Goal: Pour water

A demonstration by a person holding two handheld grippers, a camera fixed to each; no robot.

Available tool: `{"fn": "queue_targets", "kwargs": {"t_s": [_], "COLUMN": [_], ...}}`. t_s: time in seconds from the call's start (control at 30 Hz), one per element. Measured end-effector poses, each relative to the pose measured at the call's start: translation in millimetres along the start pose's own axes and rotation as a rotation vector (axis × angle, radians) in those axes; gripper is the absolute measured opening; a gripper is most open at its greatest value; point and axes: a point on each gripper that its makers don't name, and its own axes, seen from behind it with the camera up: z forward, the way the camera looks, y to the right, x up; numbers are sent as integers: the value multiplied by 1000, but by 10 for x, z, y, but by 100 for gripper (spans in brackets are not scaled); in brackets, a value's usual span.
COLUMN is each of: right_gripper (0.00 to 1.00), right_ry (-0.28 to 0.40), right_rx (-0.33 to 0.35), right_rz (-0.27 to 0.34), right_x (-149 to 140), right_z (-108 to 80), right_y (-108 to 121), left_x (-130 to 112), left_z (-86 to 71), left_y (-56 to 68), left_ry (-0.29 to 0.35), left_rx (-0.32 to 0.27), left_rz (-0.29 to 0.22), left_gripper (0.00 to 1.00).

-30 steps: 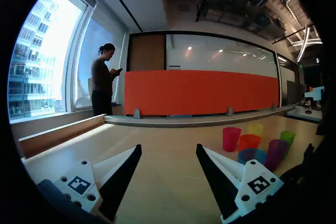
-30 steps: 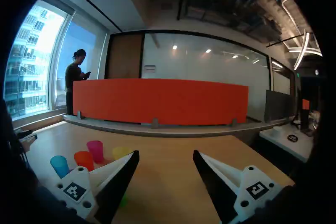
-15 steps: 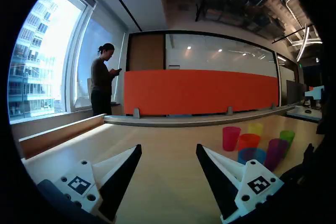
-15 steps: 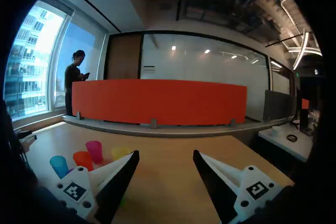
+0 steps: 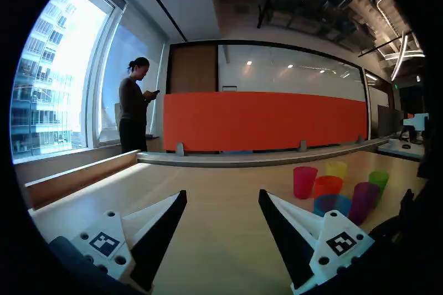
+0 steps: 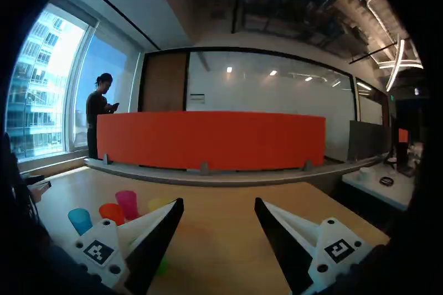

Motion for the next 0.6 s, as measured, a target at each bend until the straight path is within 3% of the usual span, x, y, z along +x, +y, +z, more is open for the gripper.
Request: {"fn": "queue_targets", "kwargs": {"t_s": [0.4, 0.6], "right_gripper": [99, 99], "right_ry": [81, 79], "right_rx": [-7, -31], "right_rz": [23, 37], "right_x": [-24, -182], "right_z": [-30, 0], "right_y": [41, 62], "left_x": [4, 1], "left_z": [4, -1], "left_y": [0, -4], "left_ry": [0, 0], "left_rx": [0, 0], "left_rz": [0, 0], "left_gripper": [96, 96]}}
